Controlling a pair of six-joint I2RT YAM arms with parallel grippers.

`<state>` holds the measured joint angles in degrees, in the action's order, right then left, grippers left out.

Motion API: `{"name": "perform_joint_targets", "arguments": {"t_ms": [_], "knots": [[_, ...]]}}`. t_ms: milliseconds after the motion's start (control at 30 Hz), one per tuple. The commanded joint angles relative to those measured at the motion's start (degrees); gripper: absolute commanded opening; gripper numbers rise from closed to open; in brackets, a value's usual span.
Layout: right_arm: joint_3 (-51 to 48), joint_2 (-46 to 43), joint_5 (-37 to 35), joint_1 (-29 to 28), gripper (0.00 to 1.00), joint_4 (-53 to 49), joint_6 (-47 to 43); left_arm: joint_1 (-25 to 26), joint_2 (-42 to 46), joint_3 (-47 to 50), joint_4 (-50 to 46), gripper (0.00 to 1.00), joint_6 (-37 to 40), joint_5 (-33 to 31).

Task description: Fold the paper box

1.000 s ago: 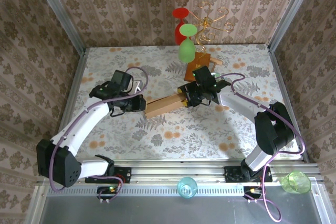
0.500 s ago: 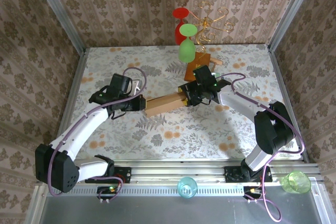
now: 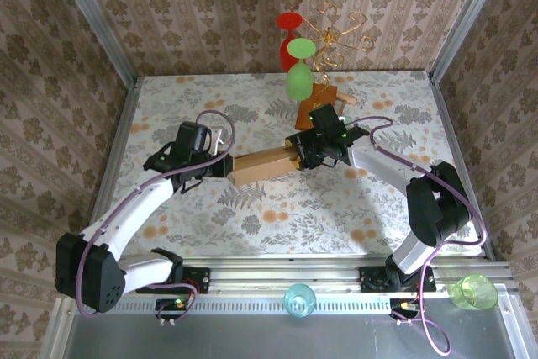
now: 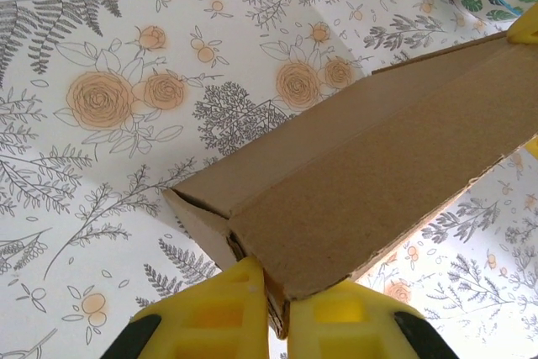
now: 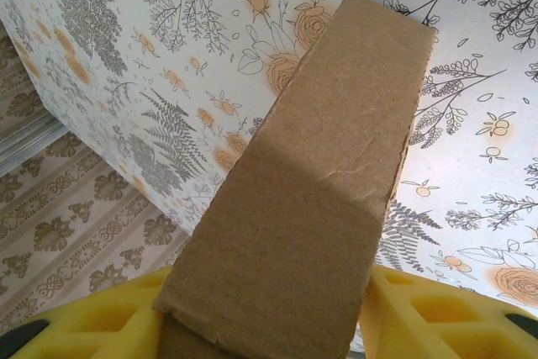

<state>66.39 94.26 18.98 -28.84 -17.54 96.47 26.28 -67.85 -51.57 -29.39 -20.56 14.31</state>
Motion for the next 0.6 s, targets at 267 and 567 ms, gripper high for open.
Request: {"name": "perform_joint_targets", "arguments": {"t_ms": [267, 567], "knots": [[1.81, 1.17, 0.72, -0.19, 0.64, -1.82, -1.64, 3.59, -3.41, 6.56, -1.1, 0.1, 0.3, -3.73], [1.48, -2.1, 1.04, 1.2, 0.71, 0.89, -3.39, 5.09, -5.63, 6.47, 0.4, 0.1, -0.12, -6.66]]}}
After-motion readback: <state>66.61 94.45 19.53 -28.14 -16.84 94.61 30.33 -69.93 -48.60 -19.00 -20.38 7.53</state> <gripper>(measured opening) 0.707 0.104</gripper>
